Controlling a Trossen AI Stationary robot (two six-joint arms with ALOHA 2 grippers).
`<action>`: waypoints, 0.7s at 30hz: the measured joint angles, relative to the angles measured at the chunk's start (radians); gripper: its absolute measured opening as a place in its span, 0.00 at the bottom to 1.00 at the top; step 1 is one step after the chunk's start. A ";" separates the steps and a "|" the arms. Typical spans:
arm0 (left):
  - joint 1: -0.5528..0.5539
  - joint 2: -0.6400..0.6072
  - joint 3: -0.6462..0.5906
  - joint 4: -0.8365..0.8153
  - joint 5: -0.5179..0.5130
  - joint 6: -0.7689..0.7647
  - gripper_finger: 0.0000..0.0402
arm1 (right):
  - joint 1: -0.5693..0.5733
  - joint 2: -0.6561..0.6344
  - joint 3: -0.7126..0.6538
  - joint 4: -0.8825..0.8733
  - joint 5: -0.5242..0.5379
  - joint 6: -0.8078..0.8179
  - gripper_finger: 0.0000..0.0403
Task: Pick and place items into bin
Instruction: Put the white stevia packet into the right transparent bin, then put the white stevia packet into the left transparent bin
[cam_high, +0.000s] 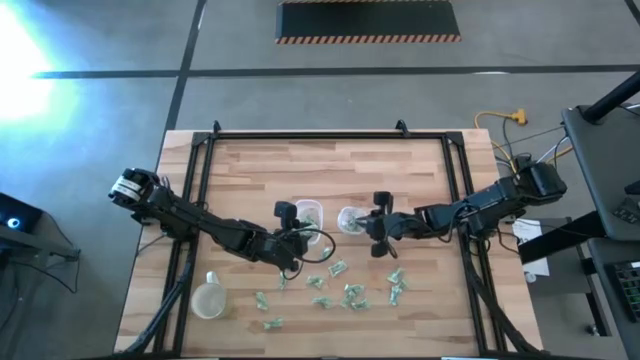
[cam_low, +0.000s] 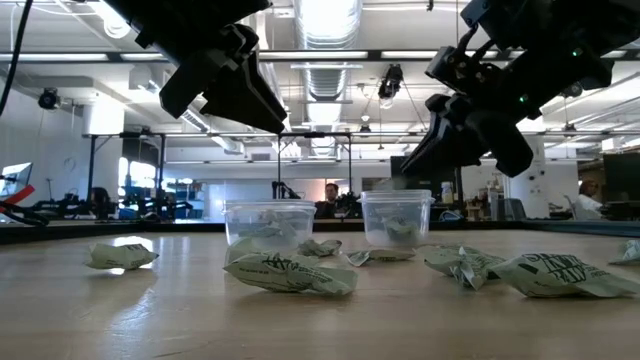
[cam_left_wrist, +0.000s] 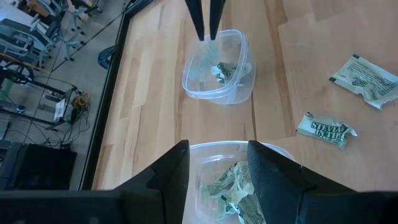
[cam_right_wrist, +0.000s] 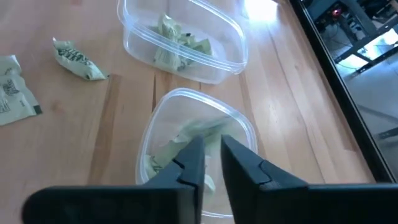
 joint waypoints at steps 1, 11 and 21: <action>0.000 0.000 0.000 0.000 0.000 0.000 0.36 | 0.000 0.000 0.000 0.000 0.002 0.000 0.13; -0.014 0.000 0.000 -0.015 0.086 -0.002 0.36 | 0.030 -0.024 0.021 0.000 0.013 -0.101 0.32; -0.054 0.002 -0.010 0.137 0.348 0.044 0.36 | 0.115 -0.119 0.022 -0.055 0.009 -0.104 0.31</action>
